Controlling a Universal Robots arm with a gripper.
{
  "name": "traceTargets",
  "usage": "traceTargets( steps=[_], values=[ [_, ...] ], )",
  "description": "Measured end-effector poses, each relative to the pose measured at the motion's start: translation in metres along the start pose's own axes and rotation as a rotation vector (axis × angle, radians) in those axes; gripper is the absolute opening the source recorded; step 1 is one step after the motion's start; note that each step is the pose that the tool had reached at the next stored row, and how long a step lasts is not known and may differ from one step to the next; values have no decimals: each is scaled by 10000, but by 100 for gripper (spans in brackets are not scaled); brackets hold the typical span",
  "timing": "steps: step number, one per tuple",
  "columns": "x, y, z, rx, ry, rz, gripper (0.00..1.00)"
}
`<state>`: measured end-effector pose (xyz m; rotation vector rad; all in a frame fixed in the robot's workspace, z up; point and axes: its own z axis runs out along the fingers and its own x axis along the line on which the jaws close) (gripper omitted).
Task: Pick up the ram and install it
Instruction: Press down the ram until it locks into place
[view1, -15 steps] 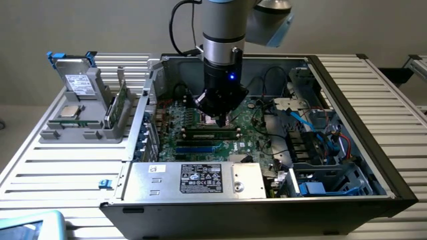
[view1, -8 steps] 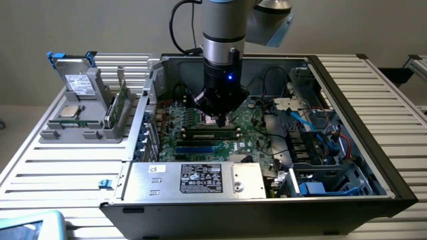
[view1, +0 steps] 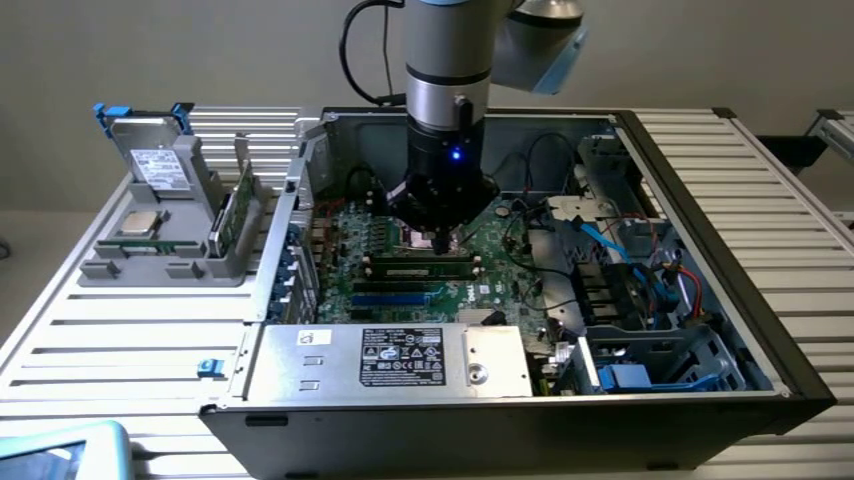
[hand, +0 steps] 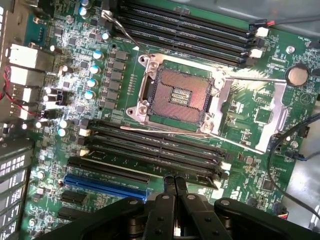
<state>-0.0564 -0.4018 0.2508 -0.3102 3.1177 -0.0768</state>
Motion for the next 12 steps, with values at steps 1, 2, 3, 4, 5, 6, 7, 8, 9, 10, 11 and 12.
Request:
traceTargets(
  steps=[1, 2, 3, 4, 5, 6, 7, 8, 9, 10, 11, 12],
  values=[
    [0, 0, 0, 5, 6, 119, 11],
    [0, 0, 1, 11, 13, 238, 11],
    [0, 0, 1, 21, 21, 365, 11],
    [0, 0, 1, 30, 29, 471, 11],
    [0, 0, 1, 40, 36, 584, 11],
    [0, 0, 1, 53, 44, 706, 11],
    [0, 0, 0, 65, 52, 818, 11],
    [0, 0, 0, 75, 59, 928, 11],
    [0, 0, 0, 85, 66, 1039, 11],
    [0, 0, 0, 94, 74, 1152, 11],
    [0, 0, 0, 105, 81, 1274, 11],
    [0, 0, 0, 116, 88, 1383, 11]
  ],
)
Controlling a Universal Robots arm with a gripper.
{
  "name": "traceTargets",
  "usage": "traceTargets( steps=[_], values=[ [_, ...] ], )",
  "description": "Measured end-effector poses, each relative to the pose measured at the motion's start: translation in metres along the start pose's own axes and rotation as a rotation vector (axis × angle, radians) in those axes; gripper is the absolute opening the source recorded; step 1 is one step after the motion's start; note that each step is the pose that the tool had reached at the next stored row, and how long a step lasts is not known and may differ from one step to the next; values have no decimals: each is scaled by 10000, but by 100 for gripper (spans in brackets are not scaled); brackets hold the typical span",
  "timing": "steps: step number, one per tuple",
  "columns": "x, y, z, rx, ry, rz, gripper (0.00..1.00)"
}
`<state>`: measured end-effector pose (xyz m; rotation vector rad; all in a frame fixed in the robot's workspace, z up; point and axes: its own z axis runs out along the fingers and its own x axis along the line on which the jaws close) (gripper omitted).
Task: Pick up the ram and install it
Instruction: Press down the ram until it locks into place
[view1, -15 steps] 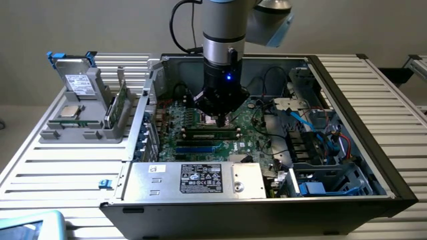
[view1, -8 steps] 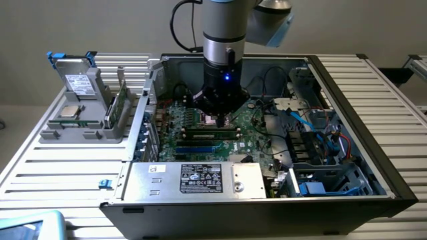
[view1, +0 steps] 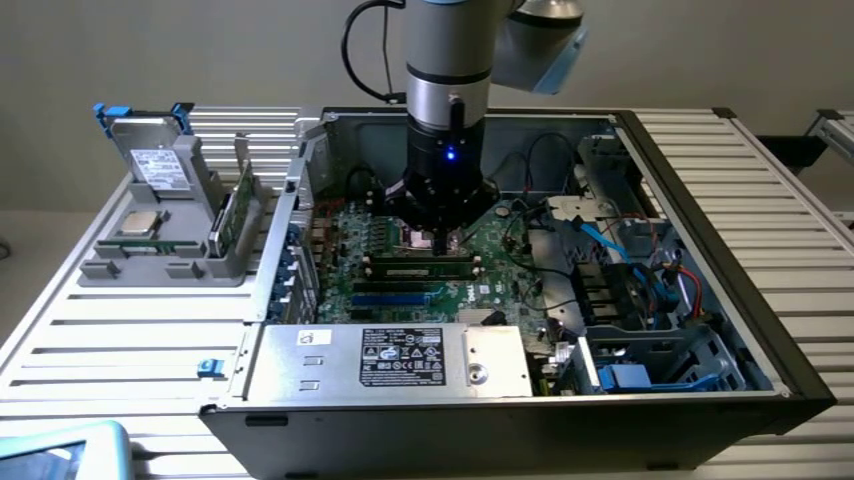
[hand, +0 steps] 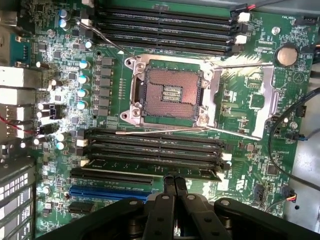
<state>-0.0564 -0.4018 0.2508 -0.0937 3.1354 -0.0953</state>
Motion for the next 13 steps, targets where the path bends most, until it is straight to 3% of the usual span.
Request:
traceTargets(
  steps=[7, 13],
  values=[
    [0, 0, 0, 108, 4, 567, 11],
    [0, 0, 0, 109, 3, 569, 11]
  ],
)
